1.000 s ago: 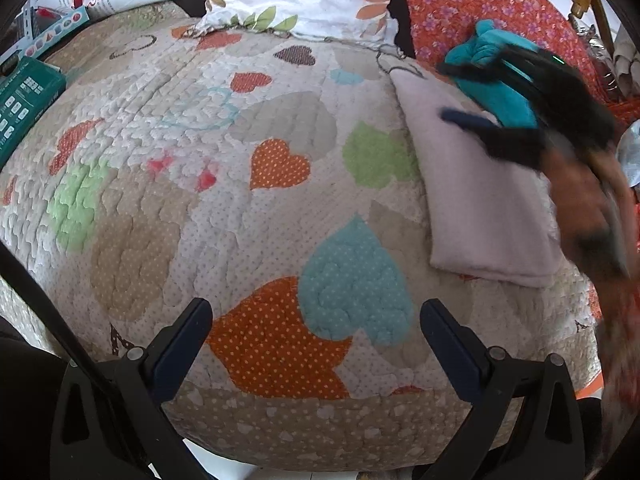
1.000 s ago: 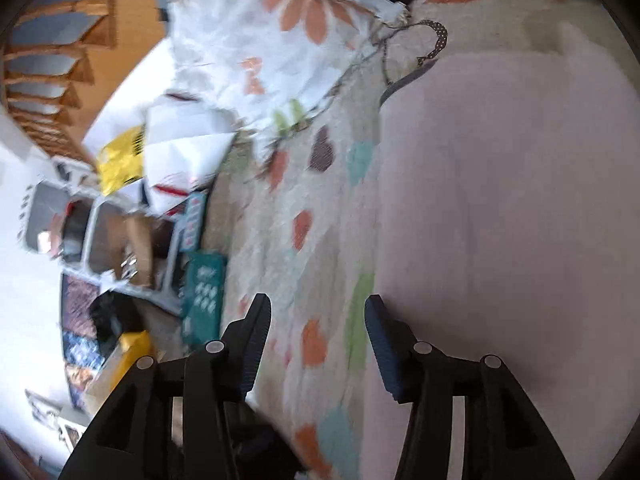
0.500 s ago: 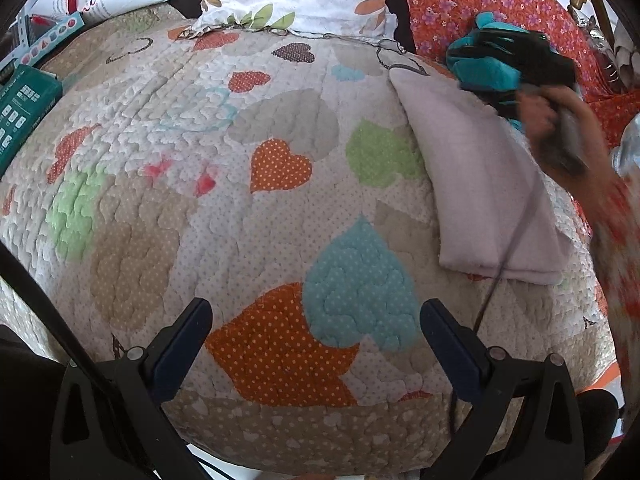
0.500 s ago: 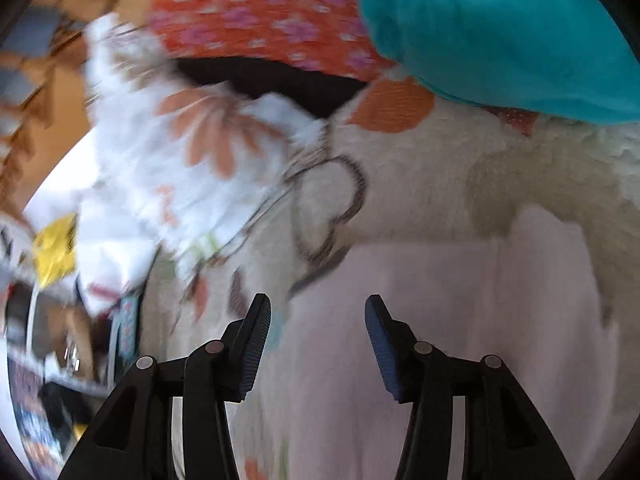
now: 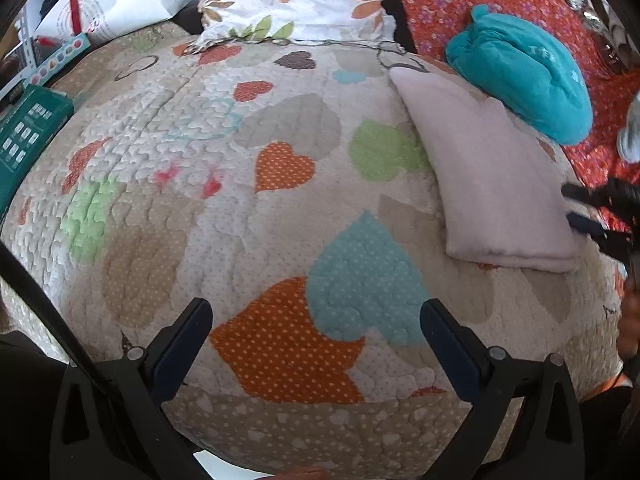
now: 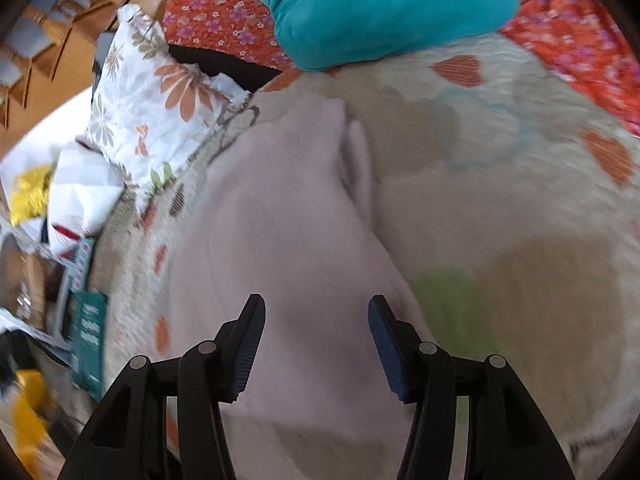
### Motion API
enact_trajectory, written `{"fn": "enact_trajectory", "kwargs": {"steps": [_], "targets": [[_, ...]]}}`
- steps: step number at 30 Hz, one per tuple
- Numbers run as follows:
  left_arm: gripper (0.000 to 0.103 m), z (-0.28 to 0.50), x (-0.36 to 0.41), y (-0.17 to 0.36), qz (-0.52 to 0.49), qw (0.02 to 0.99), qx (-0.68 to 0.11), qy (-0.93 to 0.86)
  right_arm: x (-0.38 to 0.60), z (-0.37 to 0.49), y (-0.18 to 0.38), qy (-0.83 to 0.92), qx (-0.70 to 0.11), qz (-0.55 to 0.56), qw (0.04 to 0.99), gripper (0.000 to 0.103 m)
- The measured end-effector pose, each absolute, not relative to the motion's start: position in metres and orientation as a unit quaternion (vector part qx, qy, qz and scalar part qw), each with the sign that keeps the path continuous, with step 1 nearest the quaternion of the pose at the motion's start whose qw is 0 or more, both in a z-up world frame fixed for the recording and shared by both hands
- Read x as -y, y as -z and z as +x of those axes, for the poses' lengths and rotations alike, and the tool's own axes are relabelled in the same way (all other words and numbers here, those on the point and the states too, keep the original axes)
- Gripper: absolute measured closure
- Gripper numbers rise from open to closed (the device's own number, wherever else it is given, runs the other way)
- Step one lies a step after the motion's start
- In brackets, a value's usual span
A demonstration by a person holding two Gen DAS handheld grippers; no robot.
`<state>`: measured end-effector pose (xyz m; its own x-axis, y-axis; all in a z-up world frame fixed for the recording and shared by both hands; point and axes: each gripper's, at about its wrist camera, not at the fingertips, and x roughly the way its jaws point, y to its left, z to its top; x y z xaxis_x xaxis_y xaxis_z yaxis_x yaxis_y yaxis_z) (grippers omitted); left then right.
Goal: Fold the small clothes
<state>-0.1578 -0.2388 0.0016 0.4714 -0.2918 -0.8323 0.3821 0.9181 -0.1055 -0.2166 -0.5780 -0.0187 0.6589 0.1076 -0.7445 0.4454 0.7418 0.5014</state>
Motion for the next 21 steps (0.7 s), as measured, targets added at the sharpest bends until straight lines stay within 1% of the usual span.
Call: {"fn": "enact_trajectory", "kwargs": {"steps": [4, 6, 8, 12, 14, 17, 19, 21], "targets": [[0.0, -0.164, 0.244, -0.002, 0.056, 0.856, -0.465, 0.218, 0.56, -0.243, 0.015, 0.13, -0.396, 0.308, 0.856, 0.042], [0.0, -0.165, 0.243, 0.0, 0.049, 0.856, -0.463, 0.223, 0.549, -0.249, 0.012, 0.161, -0.391, 0.281, 0.861, 0.036], [0.0, -0.163, 0.242, 0.002, 0.047, 0.859, -0.46, 0.22, 0.542, -0.252, 0.011, 0.186, -0.382, 0.276, 0.862, 0.033], [0.0, -0.164, 0.24, 0.001, 0.038, 0.87, -0.446, 0.208, 0.535, -0.263, 0.015, 0.199, -0.379, 0.283, 0.859, 0.033], [0.0, -0.166, 0.241, -0.003, 0.041, 0.874, -0.438, 0.206, 0.529, -0.265, 0.011, 0.202, -0.379, 0.258, 0.866, 0.032], [0.0, -0.17, 0.248, -0.014, 0.054, 0.879, -0.426, 0.206, 0.522, -0.265, 0.006, 0.218, -0.378, 0.217, 0.873, 0.029], [0.0, -0.174, 0.254, -0.022, 0.062, 0.881, -0.418, 0.212, 0.525, -0.268, 0.006, 0.222, -0.375, 0.224, 0.872, 0.029], [0.0, -0.179, 0.261, -0.03, 0.073, 0.883, -0.408, 0.219, 0.532, -0.272, 0.007, 0.214, -0.369, 0.254, 0.868, 0.029]]}}
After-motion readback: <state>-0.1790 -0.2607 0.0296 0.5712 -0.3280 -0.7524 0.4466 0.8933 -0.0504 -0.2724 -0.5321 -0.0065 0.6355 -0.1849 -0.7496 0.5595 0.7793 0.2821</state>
